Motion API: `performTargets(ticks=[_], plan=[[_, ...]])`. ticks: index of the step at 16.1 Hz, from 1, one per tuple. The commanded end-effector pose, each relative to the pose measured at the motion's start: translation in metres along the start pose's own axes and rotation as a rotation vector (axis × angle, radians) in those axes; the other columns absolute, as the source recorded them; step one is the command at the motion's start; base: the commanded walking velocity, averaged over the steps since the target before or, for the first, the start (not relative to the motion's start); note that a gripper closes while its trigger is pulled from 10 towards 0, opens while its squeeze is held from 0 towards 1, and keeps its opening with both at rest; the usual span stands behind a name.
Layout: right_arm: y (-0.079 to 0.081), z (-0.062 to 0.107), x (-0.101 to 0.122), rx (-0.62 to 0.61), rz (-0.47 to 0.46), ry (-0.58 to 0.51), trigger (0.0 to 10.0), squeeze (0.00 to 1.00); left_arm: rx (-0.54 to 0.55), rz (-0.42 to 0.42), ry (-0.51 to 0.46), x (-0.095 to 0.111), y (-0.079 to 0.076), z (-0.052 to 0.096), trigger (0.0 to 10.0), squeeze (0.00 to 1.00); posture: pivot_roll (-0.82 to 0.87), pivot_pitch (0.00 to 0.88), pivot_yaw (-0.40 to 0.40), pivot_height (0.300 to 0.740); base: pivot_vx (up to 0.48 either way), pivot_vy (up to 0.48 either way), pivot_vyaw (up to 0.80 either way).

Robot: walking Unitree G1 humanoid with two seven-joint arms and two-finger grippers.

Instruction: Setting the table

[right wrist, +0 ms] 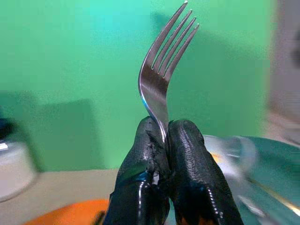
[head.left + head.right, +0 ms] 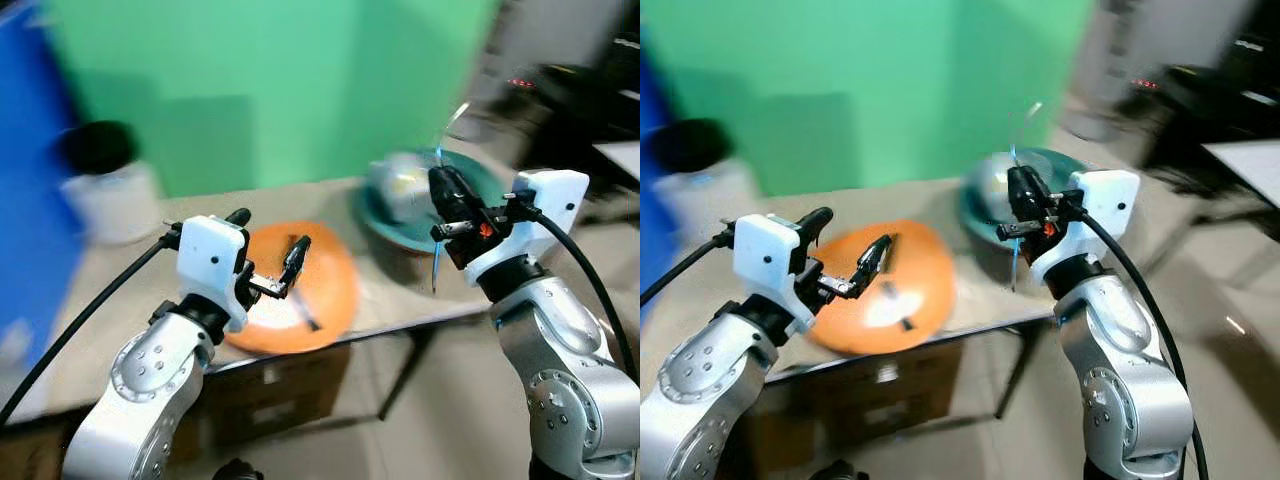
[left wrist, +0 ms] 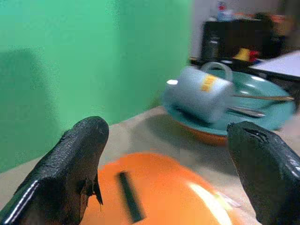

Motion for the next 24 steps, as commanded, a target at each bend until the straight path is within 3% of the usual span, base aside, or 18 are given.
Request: performTargets(ticks=[1,8,13,24], plan=[[-0.002,0.003,0.004,-0.017,0.012,-0.012,10.0,0.0,-0.002,-0.008,-0.002,0.0,-0.002,-0.003,10.0,0.0,0.17,0.0,-0.036,0.74,0.0,0.0,-0.8],[-0.011,0.001,0.002,-0.124,0.111,0.003,10.0,0.0,0.059,-0.028,-0.022,0.004,0.003,-0.008,10.0,0.0,0.17,0.0,-0.039,0.74,0.0,0.0,-0.8],[-0.016,-0.001,-0.009,-0.146,0.106,0.069,10.0,0.0,0.156,-0.044,-0.051,0.007,0.015,-0.008,10.0,0.0,0.17,0.0,-0.041,0.74,0.0,0.0,-0.79],[-0.017,0.006,-0.019,-0.15,0.167,0.157,10.0,0.0,0.148,-0.022,-0.059,0.004,0.014,-0.013,10.0,0.0,0.13,0.0,-0.032,0.74,0.0,0.0,-0.8]])
Point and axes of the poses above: a point about 5 cm out from each wrist's last joint towards the gripper, its own z axis pointing back from the gripper into the wrist, its own x axis along the axis of the wrist's last joint, y = z × x, the point moved 1 cm from there along -z, pointing out of the wrist towards the gripper, and after that the axes turned 9 degrees about z, right-handed, at the moved point
